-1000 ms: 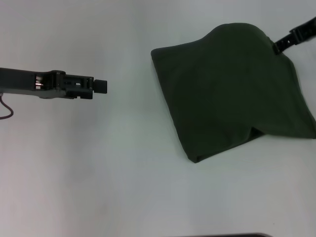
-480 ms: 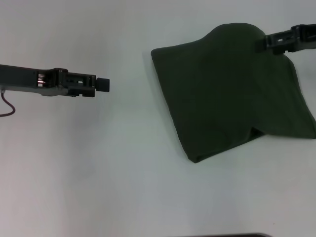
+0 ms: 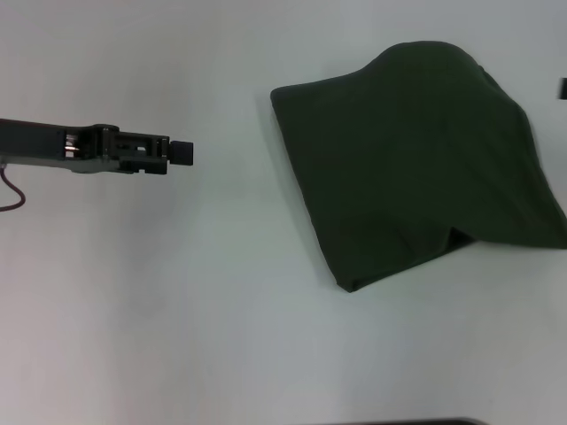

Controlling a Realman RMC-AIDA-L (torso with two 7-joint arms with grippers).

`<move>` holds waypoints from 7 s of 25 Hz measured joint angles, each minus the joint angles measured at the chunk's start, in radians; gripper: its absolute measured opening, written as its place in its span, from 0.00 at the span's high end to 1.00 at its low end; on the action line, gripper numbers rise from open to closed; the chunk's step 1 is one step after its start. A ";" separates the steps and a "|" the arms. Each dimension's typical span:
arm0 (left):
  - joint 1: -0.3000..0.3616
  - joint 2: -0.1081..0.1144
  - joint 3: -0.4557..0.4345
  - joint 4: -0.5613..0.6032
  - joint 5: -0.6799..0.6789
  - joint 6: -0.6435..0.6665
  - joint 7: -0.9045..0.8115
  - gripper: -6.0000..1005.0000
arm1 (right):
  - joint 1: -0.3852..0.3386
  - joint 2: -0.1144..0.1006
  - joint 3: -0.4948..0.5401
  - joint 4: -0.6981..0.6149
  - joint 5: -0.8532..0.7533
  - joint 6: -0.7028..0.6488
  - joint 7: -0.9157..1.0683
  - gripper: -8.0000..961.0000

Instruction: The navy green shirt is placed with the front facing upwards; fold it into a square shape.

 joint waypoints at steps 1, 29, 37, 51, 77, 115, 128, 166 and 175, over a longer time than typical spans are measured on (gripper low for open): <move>0.001 0.000 0.000 -0.001 0.001 -0.005 0.000 0.22 | -0.016 -0.003 0.026 0.021 0.011 0.002 -0.032 0.03; -0.024 -0.008 0.012 -0.013 0.002 -0.039 0.014 0.22 | 0.266 -0.141 -0.174 0.154 -0.292 0.240 0.568 0.04; -0.030 -0.008 0.012 -0.014 0.000 -0.040 0.013 0.22 | 0.296 -0.117 -0.225 0.209 -0.326 0.350 0.619 0.05; -0.038 -0.013 0.014 -0.014 0.000 -0.034 0.021 0.22 | 0.326 -0.072 -0.262 0.298 -0.321 0.455 0.621 0.18; -0.035 -0.019 0.014 -0.014 0.002 -0.029 0.023 0.22 | 0.311 -0.041 -0.258 0.331 -0.279 0.511 0.610 0.24; -0.033 -0.020 0.014 -0.014 0.004 -0.030 0.024 0.22 | 0.300 -0.034 -0.287 0.252 -0.270 0.456 0.591 0.98; -0.036 -0.018 0.014 -0.014 0.000 -0.030 0.024 0.22 | 0.307 -0.017 -0.276 0.091 -0.237 0.393 0.590 0.99; -0.117 -0.048 0.109 -0.024 0.009 -0.105 0.017 0.22 | 0.347 -0.055 -0.350 0.128 -0.196 0.317 0.567 0.44; -0.162 -0.089 0.225 -0.026 0.009 -0.326 -0.010 0.22 | 0.331 -0.053 -0.343 0.030 -0.103 0.175 0.563 0.36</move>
